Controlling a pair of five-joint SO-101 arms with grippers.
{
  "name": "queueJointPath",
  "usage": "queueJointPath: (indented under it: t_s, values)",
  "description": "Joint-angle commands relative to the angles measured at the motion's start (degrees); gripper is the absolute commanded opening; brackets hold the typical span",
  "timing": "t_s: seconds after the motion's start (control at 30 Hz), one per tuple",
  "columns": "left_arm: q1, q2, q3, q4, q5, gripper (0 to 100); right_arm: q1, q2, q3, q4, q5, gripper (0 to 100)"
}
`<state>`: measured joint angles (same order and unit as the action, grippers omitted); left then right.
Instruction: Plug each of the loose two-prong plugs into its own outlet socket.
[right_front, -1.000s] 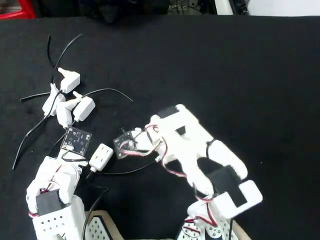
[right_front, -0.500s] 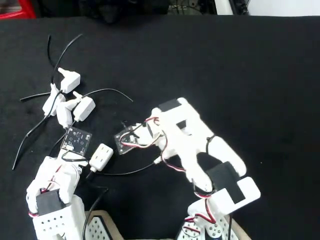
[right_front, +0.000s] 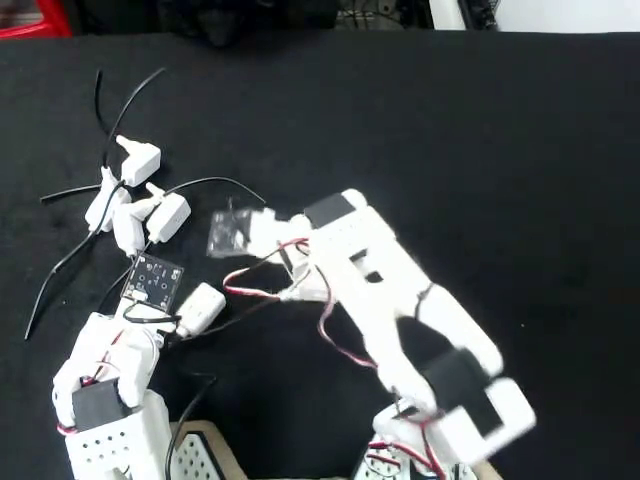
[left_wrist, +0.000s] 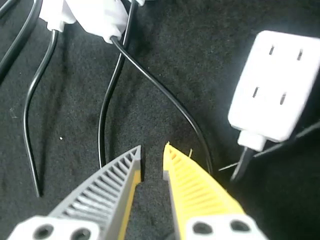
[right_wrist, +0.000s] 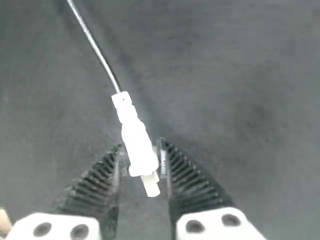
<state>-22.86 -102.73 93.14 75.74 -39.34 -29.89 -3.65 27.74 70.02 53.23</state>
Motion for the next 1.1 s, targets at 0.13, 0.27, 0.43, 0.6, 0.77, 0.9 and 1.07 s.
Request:
queueJointPath:
  t_s: [0.13, 0.27, 0.43, 0.6, 0.77, 0.9, 1.07]
  values:
    - [0.13, 0.26, -0.13, 0.53, -0.53, 8, 7.47, -19.56, -2.86, 1.14, -28.92, 1.2]
    - [0.13, 0.26, -0.13, 0.53, -0.53, 8, 16.0, -22.46, -2.86, 1.85, -30.77, 1.2]
    - [0.13, 0.26, -0.13, 0.53, -0.53, 8, 21.27, -26.42, -3.21, 2.46, -31.74, 1.2]
    - [0.13, 0.26, -0.13, 0.53, -0.53, 8, 16.44, -22.9, -0.04, 2.11, -37.89, 1.2]
    - [0.04, 0.26, -0.13, 0.7, -0.53, 8, 13.01, -10.68, 7.43, -8.62, -40.62, 1.2]
    - [0.04, 0.26, -0.13, 0.62, -0.53, 8, 12.57, -0.13, 7.16, -10.46, -39.3, 1.5]
    - [0.04, 0.26, -0.13, 0.62, -0.53, 8, 10.73, 10.24, 3.56, -7.91, -34.46, 1.6]
